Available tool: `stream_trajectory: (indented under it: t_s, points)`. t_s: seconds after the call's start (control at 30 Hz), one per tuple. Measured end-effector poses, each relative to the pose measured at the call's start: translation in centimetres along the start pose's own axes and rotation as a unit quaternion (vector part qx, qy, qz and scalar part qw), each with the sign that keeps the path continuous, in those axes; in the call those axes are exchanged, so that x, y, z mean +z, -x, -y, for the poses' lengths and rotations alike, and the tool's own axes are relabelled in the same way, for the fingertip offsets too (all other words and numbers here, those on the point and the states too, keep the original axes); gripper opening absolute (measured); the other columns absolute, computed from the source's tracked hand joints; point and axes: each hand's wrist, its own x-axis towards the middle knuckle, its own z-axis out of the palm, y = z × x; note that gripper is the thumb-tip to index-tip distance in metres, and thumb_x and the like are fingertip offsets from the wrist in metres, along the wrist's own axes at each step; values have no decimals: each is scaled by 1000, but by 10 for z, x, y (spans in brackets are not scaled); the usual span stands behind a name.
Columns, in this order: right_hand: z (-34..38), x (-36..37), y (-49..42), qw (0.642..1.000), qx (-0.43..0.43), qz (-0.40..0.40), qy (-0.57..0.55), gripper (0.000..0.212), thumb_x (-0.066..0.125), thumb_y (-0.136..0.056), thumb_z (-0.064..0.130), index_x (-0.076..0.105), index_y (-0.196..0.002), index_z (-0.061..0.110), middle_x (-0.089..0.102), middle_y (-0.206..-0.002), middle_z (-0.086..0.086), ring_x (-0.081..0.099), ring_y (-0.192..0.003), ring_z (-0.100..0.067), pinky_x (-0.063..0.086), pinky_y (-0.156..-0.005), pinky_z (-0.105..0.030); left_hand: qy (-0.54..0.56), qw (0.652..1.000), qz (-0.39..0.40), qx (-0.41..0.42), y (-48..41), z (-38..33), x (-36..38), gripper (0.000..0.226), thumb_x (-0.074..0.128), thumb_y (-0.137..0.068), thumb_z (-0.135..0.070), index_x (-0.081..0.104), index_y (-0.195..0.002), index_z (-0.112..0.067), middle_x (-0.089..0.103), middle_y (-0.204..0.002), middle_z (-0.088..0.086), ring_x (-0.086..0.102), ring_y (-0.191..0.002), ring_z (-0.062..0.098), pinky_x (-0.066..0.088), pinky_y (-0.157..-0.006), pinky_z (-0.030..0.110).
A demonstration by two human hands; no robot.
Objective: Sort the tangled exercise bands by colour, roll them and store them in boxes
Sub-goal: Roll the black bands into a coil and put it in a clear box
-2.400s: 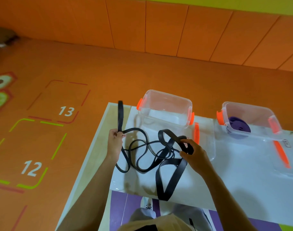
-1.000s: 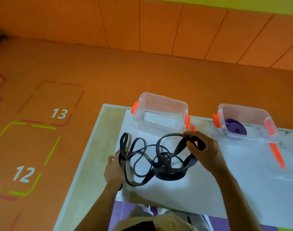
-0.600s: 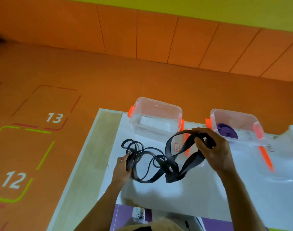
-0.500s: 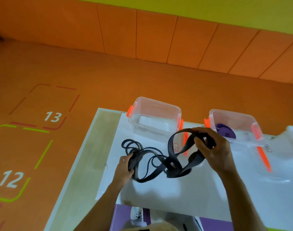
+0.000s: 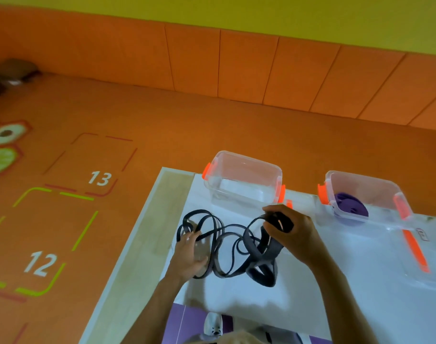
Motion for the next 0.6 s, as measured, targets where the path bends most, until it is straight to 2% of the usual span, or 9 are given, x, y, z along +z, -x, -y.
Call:
stream_trajectory:
  t_s: [0.1, 0.17, 0.23, 0.27, 0.33, 0.4, 0.5, 0.53, 0.6]
  points:
    - [7, 8, -6, 1000, -8, 17, -2, 31, 77, -87, 37, 65, -115, 46, 69, -103, 34, 69, -95, 6, 53, -80, -7, 53, 993, -4, 103, 2, -47, -12, 76, 73, -95, -29, 34, -160, -37, 29, -167, -7, 23, -157, 12, 27, -129, 39]
    - [10, 14, -7, 1000, -3, 27, -10, 36, 78, -86, 38, 62, -115, 51, 67, -105, 37, 67, -97, 8, 52, -79, -5, 122, 982, 55, 131, 6, -83, -21, 87, 77, -89, -45, 25, -157, -59, 13, -169, -28, 11, -158, -3, 24, -125, 31]
    - [10, 21, -8, 999, 3, 33, -19, 38, 78, -84, 41, 63, -118, 50, 66, -110, 38, 67, -100, 9, 51, -82, -6, 169, 966, 123, 154, 9, -109, -24, 105, 87, -80, -56, 14, -155, -69, 6, -165, -43, 6, -155, -15, 23, -117, 22]
    - [10, 23, -8, 999, 9, 35, -24, 40, 78, -83, 45, 64, -120, 48, 68, -110, 36, 67, -100, 7, 52, -83, -8, 177, 961, 139, 159, 10, -118, -20, 113, 91, -75, -58, 11, -154, -71, 9, -165, -44, 9, -153, -17, 25, -115, 20]
    - [12, 27, -8, 998, 24, 41, -33, 44, 74, -81, 57, 62, -122, 47, 70, -105, 29, 68, -96, 3, 55, -83, -14, 193, 959, 137, 158, 11, -134, -10, 120, 95, -71, -53, 11, -155, -70, 29, -165, -32, 28, -152, -9, 35, -118, 25]
    - [12, 28, -7, 996, 39, 54, -51, 45, 66, -83, 63, 56, -124, 49, 71, -104, 23, 69, -96, -1, 58, -85, -22, 206, 960, 93, 164, 10, -142, 0, 112, 93, -77, -42, 18, -158, -63, 49, -153, -27, 45, -145, -2, 44, -117, 31]
    - [7, 19, -2, 982, 69, 68, -164, 38, 66, -97, 51, 47, -130, 43, 75, -101, 0, 75, -94, -20, 64, -85, -42, 232, 958, 45, 163, 6, -140, 5, 92, 90, -84, -32, 36, -154, -53, 67, -132, -23, 62, -130, 3, 50, -114, 37]
    - [6, 14, -1, 976, 79, 64, -194, 38, 67, -98, 45, 47, -129, 40, 75, -102, -6, 77, -94, -24, 65, -83, -43, 245, 956, 41, 154, 4, -138, 4, 87, 91, -83, -30, 41, -151, -51, 72, -126, -19, 67, -124, 6, 53, -112, 41]
    - [5, 5, -1, 970, 94, 46, -218, 30, 71, -96, 34, 56, -123, 35, 76, -107, -7, 77, -99, -26, 65, -81, -40, 262, 954, 32, 144, 0, -135, 4, 78, 93, -79, -34, 49, -142, -52, 76, -118, -16, 71, -116, 7, 57, -106, 42]
